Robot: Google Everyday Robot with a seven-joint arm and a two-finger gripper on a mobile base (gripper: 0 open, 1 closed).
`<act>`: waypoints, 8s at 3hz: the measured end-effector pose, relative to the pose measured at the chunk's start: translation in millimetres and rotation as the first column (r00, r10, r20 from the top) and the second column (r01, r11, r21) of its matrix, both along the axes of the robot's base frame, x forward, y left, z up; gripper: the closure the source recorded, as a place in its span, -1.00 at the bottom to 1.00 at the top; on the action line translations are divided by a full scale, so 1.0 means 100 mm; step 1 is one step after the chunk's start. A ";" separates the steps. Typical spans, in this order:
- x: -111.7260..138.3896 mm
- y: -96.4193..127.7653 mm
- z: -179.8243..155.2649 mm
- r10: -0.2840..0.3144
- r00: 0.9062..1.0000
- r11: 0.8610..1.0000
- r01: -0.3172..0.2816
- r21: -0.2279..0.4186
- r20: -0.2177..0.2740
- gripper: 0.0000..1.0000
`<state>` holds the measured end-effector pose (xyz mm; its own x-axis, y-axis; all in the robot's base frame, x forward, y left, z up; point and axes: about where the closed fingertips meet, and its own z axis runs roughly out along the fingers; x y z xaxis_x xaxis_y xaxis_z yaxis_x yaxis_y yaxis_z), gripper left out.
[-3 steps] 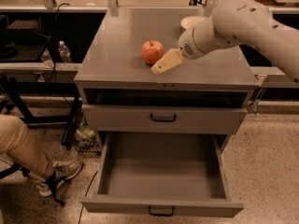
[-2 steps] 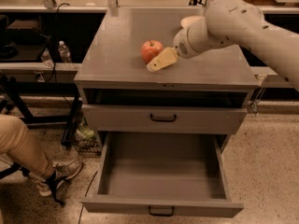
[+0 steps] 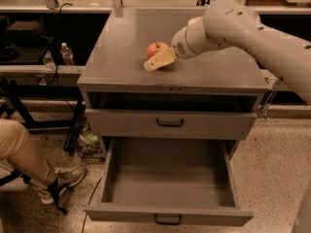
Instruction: Place apple into middle drawer
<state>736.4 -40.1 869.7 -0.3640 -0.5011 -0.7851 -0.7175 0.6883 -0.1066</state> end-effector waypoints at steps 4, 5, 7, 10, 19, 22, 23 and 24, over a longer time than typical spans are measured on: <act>-0.01 0.19 0.01 0.038 0.999 0.997 -0.038 0.062 -0.001 0.93; -0.33 -0.07 0.22 0.035 0.999 0.999 -0.036 0.025 0.029 1.00; -1.16 -0.79 0.21 -0.104 0.993 0.994 0.102 -0.034 -0.062 1.00; -1.60 -0.99 -0.28 -0.163 0.967 0.982 0.140 -0.128 -0.194 1.00; -2.18 -0.81 -3.69 -0.077 0.949 0.988 0.114 0.105 -0.307 1.00; -1.85 -0.10 -4.35 0.083 0.967 0.983 -0.040 0.177 -0.242 0.97; -1.79 0.05 -4.44 0.113 0.964 0.979 -0.066 0.193 -0.243 0.53; -1.75 0.12 -4.47 0.131 0.961 0.975 -0.081 0.208 -0.243 0.05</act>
Offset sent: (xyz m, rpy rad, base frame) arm 0.0223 0.0283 -0.0277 0.0446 0.0583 -0.0322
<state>561.9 -28.3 423.0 -0.5167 -0.3945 -0.7599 -0.7733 0.5959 0.2165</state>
